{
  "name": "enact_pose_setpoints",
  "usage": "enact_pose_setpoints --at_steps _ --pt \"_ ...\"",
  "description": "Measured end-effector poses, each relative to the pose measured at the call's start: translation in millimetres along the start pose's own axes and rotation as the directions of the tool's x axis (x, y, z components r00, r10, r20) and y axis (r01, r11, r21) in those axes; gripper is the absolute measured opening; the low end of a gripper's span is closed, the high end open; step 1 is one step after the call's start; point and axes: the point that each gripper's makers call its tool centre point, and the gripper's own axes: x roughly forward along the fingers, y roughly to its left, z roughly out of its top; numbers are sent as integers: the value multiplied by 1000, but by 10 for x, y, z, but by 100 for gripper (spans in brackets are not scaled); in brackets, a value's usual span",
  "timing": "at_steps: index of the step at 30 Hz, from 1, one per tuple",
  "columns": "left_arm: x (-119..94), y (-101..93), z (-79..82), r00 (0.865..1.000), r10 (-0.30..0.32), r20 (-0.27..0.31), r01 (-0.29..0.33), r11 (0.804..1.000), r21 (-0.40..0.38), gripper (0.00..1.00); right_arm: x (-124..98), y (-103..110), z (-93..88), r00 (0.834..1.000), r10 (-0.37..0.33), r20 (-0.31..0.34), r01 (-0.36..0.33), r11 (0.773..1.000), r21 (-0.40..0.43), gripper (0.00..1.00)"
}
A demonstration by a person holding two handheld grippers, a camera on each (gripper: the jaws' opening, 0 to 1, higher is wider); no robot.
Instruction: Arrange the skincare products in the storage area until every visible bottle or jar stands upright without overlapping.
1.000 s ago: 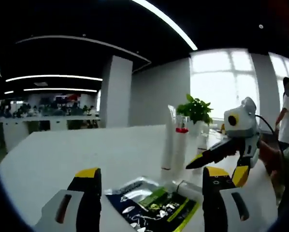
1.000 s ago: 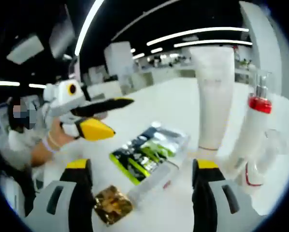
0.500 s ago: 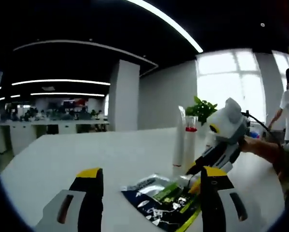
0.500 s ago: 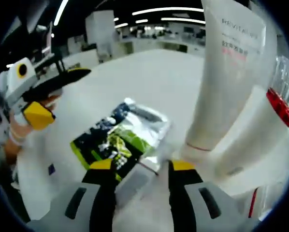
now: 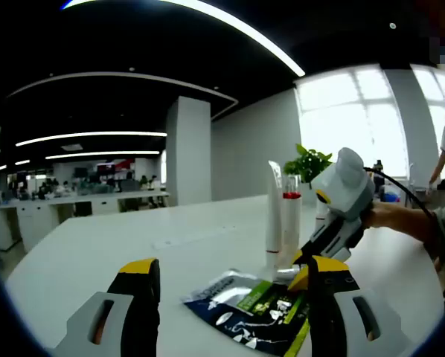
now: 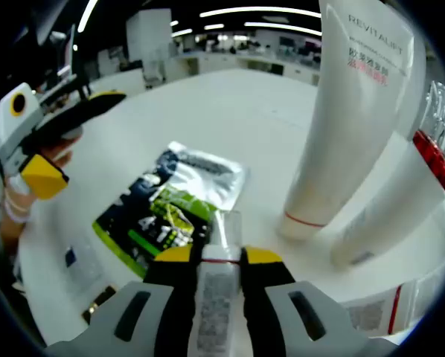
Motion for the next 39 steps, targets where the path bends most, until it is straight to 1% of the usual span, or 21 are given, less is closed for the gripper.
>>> enact_pose_setpoints --at_steps 6,8,9,12,17,20,23,25,26,27,28,29,30,32,33,34,35,36,37,38,39 --pt "40 -34 -60 1000 -8 -16 8 999 33 84 -15 31 -14 1000 -6 -12 6 1000 2 21" --pt "46 -33 -76 1000 -11 -20 12 999 32 84 -32 56 -19 1000 0 -10 0 1000 -1 21" --pt "51 -51 -80 1000 -24 -18 25 999 22 84 -43 67 -14 1000 3 -3 -3 1000 -1 21" --pt "56 -86 -85 999 -47 -14 47 999 -5 84 -84 103 18 999 19 28 -19 1000 6 21" --pt "53 -138 -48 997 -78 19 78 997 -6 84 -189 155 141 994 42 105 -44 999 11 21" --pt "61 -243 -42 991 -132 35 133 991 -25 84 -286 187 232 986 61 156 -64 998 20 21" --pt "66 -411 -32 977 -207 55 210 976 -62 84 -418 212 341 974 74 213 -81 996 25 21" --pt "63 -519 -35 966 -251 62 256 964 -76 84 -518 223 413 962 72 263 -81 997 20 21" --pt "58 -586 -33 958 -280 66 284 955 -79 84 -568 236 434 956 72 284 -80 997 18 21" --pt "41 -686 -37 945 -321 67 326 942 -77 84 -637 267 485 943 82 322 -89 996 9 21" --pt "29 -738 -40 937 -343 65 348 934 -79 84 -671 271 503 938 81 336 -92 996 18 21" --pt "13 -810 -50 927 -370 58 374 924 -83 84 -739 310 556 923 98 371 -111 994 14 21" --pt "10 -852 -58 924 -378 50 381 921 -85 84 -774 328 583 915 106 389 -121 993 13 21" --pt "13 -925 -64 918 -395 43 397 913 -89 83 -854 369 651 893 119 434 -137 991 10 21" --pt "9 -996 -69 907 -419 43 421 902 -98 83 -925 421 719 866 137 480 -150 989 -11 21" --pt "4 -1053 -76 897 -440 44 442 890 -110 83 -973 447 757 849 145 507 -163 987 -9 21" --pt "0 -1114 -91 885 -463 43 465 876 -128 83 -1016 497 788 832 170 528 -185 982 -24 21" --pt "-4 -1175 -106 871 -489 44 490 860 -146 83 -1058 541 819 811 187 554 -208 978 -26 21" --pt "-11 -1254 -131 851 -523 41 521 835 -176 84 -1089 569 823 803 195 563 -222 975 -21 21" --pt "-13 -1288 -132 842 -537 44 535 824 -188 84 -1107 606 836 791 210 575 -237 971 -29 21" --pt "-21 -1339 -116 827 -559 59 559 805 -199 84 -1142 669 853 769 238 593 -263 964 -46 21"
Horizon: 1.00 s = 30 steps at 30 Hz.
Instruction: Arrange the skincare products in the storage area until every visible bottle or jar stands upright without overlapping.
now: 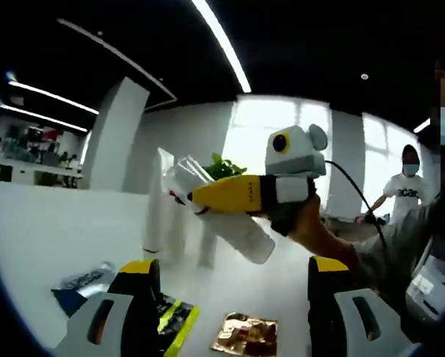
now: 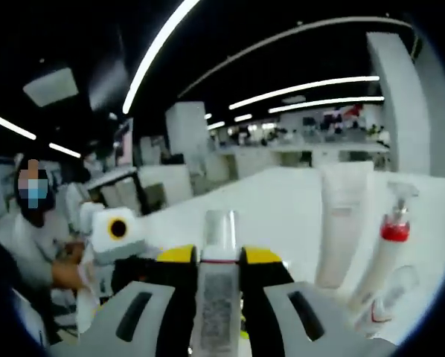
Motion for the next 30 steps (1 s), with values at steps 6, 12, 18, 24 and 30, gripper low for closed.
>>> enact_pose_setpoints --at_steps 6,12,18,24,30 --pt "17 -318 174 978 -169 123 185 973 -134 82 -2 321 99 981 177 85 -188 971 146 21" --pt "-35 -515 251 945 -273 181 305 935 -180 60 -1 583 98 944 304 132 -326 921 214 21" --pt "-15 -609 142 936 -320 143 341 926 -160 27 -36 752 34 921 363 143 -387 899 206 21" --pt "-23 -626 46 945 -320 70 328 926 -188 23 -58 773 21 908 405 110 -418 898 136 21" --pt "-48 -409 -115 980 -183 -81 170 974 -147 22 -71 729 -101 932 356 73 -349 933 -88 22"
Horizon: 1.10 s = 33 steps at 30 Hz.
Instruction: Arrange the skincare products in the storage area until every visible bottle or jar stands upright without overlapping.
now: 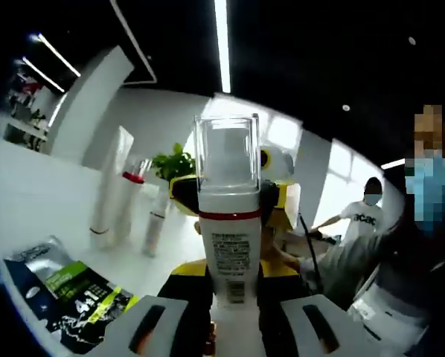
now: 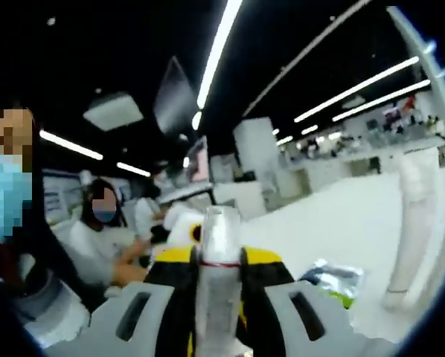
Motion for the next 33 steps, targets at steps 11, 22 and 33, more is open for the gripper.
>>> enact_pose_setpoints --at_steps 11,22,33 --pt "-171 620 -75 892 447 -65 -419 873 249 22 -32 -290 -184 993 -98 -71 99 995 10 37" --pt "-327 877 -23 758 652 -10 -585 687 432 22 37 -484 -382 949 -293 -117 294 956 -11 23" --pt "-315 879 133 767 626 141 -565 555 611 39 -267 -658 -157 913 -398 -93 400 916 7 19"
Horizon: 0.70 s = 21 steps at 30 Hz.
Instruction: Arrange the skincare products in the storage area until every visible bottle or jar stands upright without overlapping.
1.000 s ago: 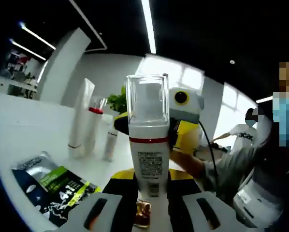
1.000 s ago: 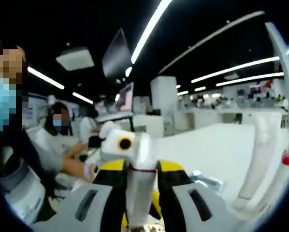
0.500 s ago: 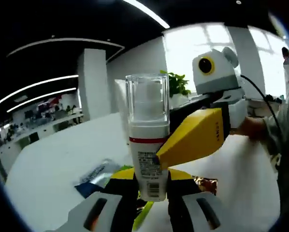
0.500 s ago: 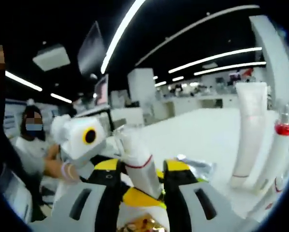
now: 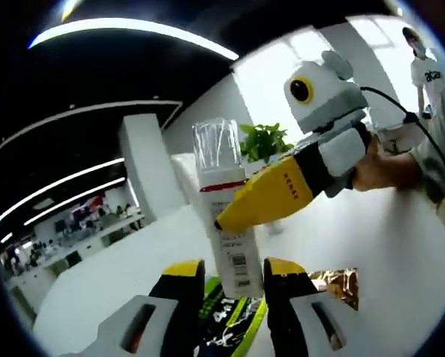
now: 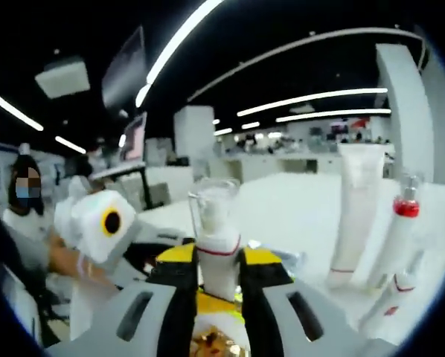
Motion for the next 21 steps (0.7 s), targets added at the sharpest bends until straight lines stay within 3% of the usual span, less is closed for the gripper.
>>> enact_pose_setpoints --at_steps 7,11,12,21 --pt "24 28 -43 1000 -4 -9 4 999 -36 40 -215 -481 -186 983 -175 -60 174 984 -24 19" --pt "21 64 -45 1000 2 -5 -3 998 -63 39 -260 -732 -401 960 -248 -130 245 969 -41 19" --pt "19 71 -43 1000 4 -2 -4 998 -67 38 -267 -807 -481 947 -272 -169 268 962 -46 19" --pt "-9 123 -15 1000 1 24 2 989 -148 36 -243 -976 -528 932 -320 -172 326 945 3 19"
